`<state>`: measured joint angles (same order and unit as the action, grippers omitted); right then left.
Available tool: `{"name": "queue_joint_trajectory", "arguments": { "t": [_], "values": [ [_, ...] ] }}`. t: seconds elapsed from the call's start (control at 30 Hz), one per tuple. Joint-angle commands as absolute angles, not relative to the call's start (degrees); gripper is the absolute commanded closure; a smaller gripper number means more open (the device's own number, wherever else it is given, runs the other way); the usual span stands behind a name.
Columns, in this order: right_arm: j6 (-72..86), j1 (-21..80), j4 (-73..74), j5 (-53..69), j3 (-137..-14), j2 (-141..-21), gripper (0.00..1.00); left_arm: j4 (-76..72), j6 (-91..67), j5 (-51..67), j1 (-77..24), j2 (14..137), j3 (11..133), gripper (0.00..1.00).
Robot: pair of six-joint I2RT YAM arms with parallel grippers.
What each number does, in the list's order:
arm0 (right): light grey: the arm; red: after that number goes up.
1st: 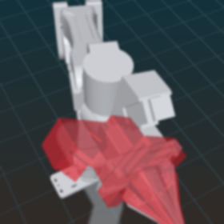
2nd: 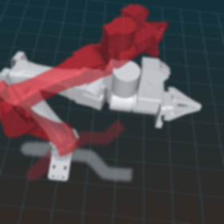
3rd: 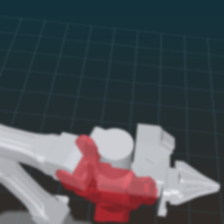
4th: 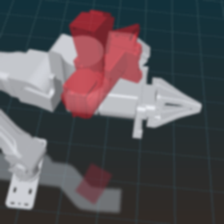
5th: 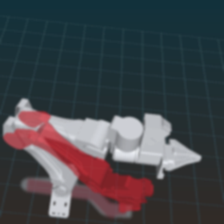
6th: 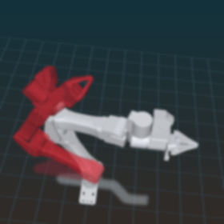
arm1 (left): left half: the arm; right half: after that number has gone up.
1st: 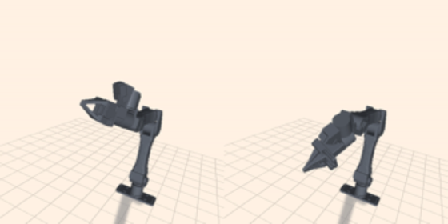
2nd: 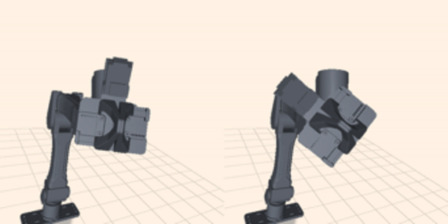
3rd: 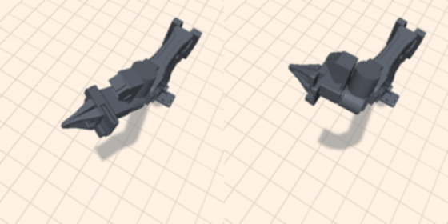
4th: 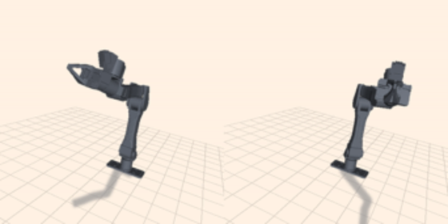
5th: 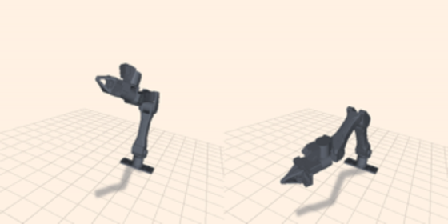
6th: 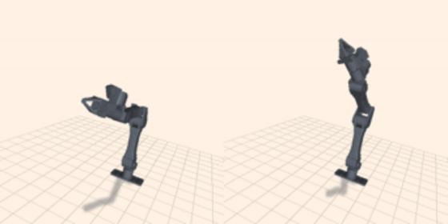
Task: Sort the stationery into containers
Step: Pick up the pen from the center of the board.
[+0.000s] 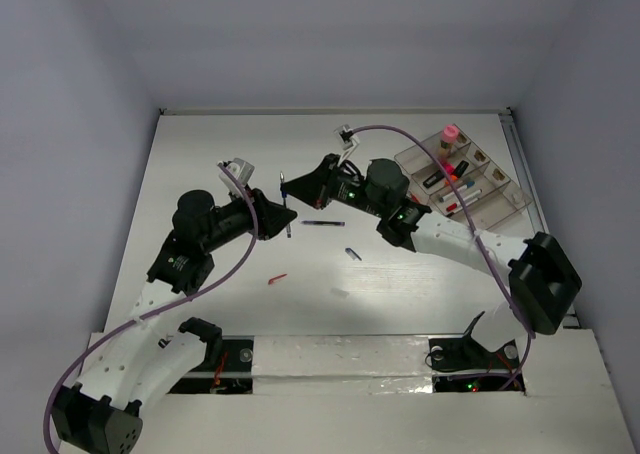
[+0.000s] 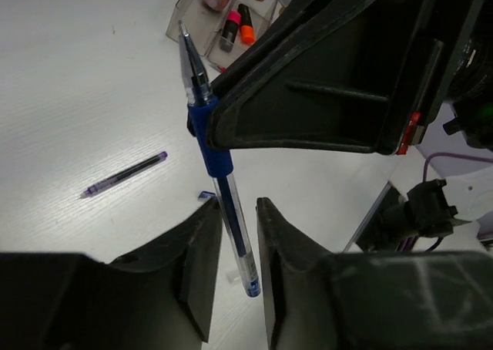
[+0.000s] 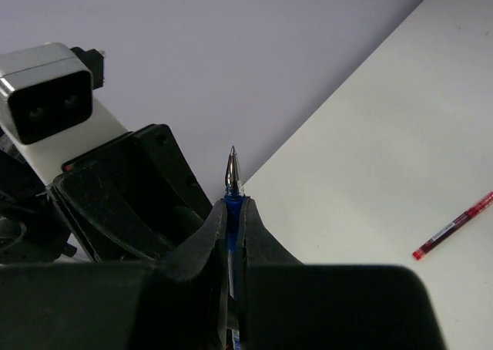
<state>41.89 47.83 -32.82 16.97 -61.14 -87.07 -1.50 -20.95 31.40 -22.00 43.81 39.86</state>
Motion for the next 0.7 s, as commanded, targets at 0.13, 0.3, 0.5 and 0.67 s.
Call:
{"name": "queue_joint_trajectory", "arguments": {
  "t": [0.13,0.3,0.5,0.67],
  "values": [
    [41.66,48.69,-36.48,16.71,-63.37,-86.75,1.00,-3.43,-20.83,30.76,-21.53,43.07,40.16,1.00],
    [37.98,48.69,-32.35,14.42,-62.93,-84.56,0.90,-3.08,-19.95,30.06,-21.53,41.40,40.25,1.00],
    [28.75,48.00,-17.60,7.57,-61.01,-75.09,0.41,-0.88,-18.63,28.30,-21.53,40.52,40.69,1.00],
    [18.91,45.45,1.35,0.71,-59.33,-68.03,0.50,-0.09,-18.11,25.84,-21.53,39.99,41.04,1.00]
  ]
}}
